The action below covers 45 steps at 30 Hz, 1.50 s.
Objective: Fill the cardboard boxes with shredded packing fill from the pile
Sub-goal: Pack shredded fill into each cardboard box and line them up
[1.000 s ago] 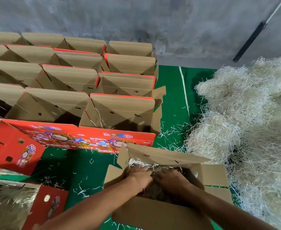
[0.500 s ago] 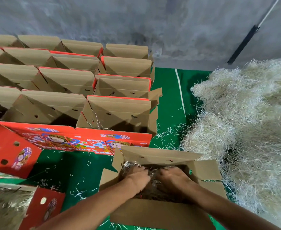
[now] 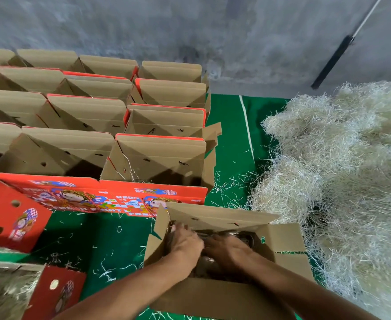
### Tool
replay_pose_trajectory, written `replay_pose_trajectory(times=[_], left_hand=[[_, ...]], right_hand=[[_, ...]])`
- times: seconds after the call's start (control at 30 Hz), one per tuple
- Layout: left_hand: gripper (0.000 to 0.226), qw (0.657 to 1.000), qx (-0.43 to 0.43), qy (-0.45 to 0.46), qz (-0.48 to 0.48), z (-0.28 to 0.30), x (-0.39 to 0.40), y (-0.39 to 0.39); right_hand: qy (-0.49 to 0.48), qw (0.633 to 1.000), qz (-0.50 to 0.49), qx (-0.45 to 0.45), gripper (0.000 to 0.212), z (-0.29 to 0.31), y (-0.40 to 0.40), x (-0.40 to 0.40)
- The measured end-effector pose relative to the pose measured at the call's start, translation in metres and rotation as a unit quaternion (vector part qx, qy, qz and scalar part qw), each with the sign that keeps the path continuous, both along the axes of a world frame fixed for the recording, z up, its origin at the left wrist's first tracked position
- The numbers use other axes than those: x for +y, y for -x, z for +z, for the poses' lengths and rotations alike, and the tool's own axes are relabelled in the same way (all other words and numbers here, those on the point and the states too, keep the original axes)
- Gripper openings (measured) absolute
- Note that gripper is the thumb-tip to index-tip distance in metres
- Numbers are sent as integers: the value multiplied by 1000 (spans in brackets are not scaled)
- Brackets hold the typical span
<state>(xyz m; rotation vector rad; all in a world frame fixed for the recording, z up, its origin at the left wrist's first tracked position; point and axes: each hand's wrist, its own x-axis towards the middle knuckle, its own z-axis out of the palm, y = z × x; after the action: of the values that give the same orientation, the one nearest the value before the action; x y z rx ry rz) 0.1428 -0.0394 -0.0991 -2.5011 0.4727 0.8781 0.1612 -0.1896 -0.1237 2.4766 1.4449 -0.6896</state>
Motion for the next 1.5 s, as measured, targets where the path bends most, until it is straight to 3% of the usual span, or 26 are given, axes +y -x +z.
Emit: replay_pose_trajectory(times=[0.1, 0.3, 0.47, 0.57, 0.63, 0.7, 0.8, 0.93, 1.03, 1.1, 1.2, 1.27, 1.33, 1.4, 1.5], left_hand=[[61, 992, 38, -103, -66, -8, 10, -1], [43, 989, 52, -26, -134, -29, 40, -1], [46, 984, 22, -49, -169, -32, 42, -4], [44, 994, 23, -35, -101, -31, 28, -2], [44, 999, 16, 0, -43, -23, 10, 1], [43, 995, -8, 93, -35, -21, -2, 6], [36, 980, 73, 182, -1, -27, -9, 13], [40, 985, 148, 89, 15, -46, -6, 15], [51, 995, 94, -1, 12, -55, 6, 8], [55, 997, 68, -27, 17, -55, 12, 6], [65, 995, 76, -50, 32, -48, 9, 5], [61, 997, 63, -34, 34, -40, 3, 3], [53, 998, 55, 9, 15, -32, -3, 5], [52, 996, 80, 39, -2, -31, -2, 9], [64, 991, 132, -36, 14, -35, 9, 8]], right_hand=[[11, 996, 74, 42, 51, -6, 11, 23], [78, 993, 43, 75, 31, -6, 22, 36], [133, 968, -119, 179, 29, 3, 17, -2], [107, 941, -210, 241, 28, 10, 9, -18], [53, 933, -287, 212, 25, 9, 4, -22], [35, 941, -305, 142, 25, 3, 5, -25], [114, 952, -252, 130, 42, -9, 17, -23], [163, 957, -218, 104, 48, -22, 27, -22], [197, 958, -206, 29, 76, -24, 29, -28], [200, 959, -200, 20, 83, -18, 27, -32], [187, 960, -207, 14, 68, -8, 25, -30], [176, 962, -207, 1, 47, -3, 19, -22], [141, 968, -207, -11, 42, -3, 16, -18], [103, 972, -209, 6, 64, -9, 18, -21], [173, 964, -199, 20, 88, -14, 18, -30]])
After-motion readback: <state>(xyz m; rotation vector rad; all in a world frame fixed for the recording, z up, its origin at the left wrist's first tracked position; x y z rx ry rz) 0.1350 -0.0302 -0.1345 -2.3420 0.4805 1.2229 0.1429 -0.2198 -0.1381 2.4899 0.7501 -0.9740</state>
